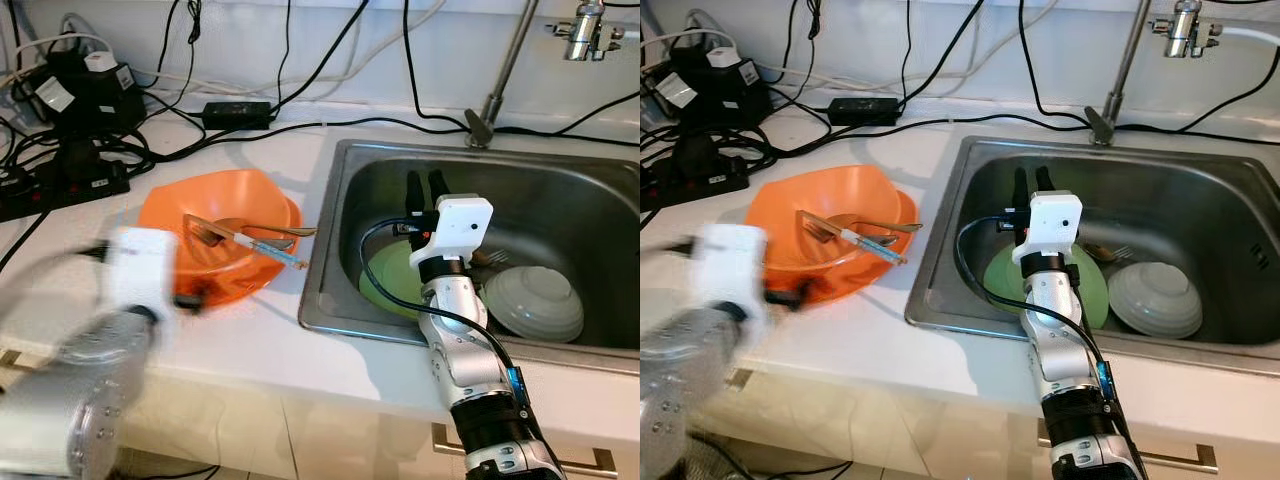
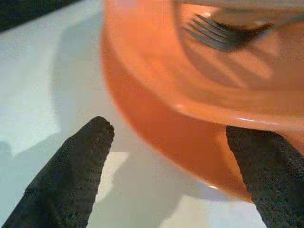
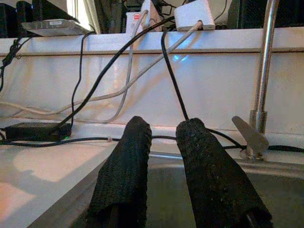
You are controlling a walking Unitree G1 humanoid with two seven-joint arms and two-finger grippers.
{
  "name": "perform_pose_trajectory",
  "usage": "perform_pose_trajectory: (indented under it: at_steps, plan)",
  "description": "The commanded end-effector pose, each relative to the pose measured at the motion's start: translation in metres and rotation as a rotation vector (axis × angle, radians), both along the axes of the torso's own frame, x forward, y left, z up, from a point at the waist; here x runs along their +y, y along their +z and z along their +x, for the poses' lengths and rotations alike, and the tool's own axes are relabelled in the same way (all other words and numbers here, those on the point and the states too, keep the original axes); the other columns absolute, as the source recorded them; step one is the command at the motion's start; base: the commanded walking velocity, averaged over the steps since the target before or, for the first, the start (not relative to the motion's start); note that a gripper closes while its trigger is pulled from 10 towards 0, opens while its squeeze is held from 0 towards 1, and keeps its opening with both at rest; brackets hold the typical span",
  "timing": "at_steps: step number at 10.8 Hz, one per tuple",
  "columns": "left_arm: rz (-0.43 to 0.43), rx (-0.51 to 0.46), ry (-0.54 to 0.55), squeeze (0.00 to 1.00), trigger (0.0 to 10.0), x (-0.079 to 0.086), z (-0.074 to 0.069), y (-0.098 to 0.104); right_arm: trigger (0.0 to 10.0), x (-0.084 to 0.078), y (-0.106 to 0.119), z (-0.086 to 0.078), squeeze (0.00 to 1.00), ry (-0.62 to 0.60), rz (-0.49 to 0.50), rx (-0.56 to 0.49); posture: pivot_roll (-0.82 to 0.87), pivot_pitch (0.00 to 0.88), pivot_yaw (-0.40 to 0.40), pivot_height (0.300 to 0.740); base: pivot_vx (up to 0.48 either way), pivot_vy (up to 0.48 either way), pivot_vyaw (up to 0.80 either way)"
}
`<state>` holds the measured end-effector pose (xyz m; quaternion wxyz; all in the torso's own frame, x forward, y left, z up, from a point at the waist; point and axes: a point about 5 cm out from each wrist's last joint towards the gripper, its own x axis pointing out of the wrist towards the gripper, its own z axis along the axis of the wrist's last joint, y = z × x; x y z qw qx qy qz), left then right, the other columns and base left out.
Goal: Kitchen organization
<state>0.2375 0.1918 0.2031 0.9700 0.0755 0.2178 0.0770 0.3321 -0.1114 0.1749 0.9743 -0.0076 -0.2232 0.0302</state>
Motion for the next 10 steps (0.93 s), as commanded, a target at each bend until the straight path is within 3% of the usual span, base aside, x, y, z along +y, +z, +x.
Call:
perform_pose_trajectory:
  at_steps: [1,4,6,8,9,10]
  plan:
    - [0.011,-0.085,0.028,0.0,10.0,-0.003,0.001,0.012,10.0,0.001,-0.014,-0.001,0.0,0.008,-0.006,0.05,0.2,0.055,0.052,0.74,0.0,0.0,0.0]
    - [0.062,-0.162,0.111,0.0,10.0,0.015,-0.005,0.026,10.0,0.003,-0.016,0.0,0.0,0.021,-0.011,0.057,0.21,0.057,0.038,0.74,0.0,0.0,0.0]
    - [0.216,-0.107,0.147,0.0,10.0,0.03,-0.007,0.028,10.0,0.003,-0.016,0.001,0.0,0.023,-0.013,0.06,0.22,0.059,0.028,0.74,0.0,0.0,0.0]
    - [0.223,-0.055,0.108,0.0,10.0,0.031,-0.009,0.022,10.0,0.004,-0.016,0.003,0.0,0.029,-0.013,0.061,0.23,0.058,0.024,0.74,0.0,0.0,0.0]
    - [0.353,-0.154,0.218,0.0,10.0,0.057,-0.008,0.041,10.0,0.002,-0.019,0.002,0.0,0.021,-0.015,0.069,0.23,0.055,0.027,0.74,0.0,0.0,0.0]
    - [0.425,-0.213,0.269,0.0,10.0,0.066,-0.008,0.052,10.0,-0.002,-0.022,0.002,0.0,0.01,-0.018,0.075,0.22,0.051,0.033,0.74,0.0,0.0,0.0]
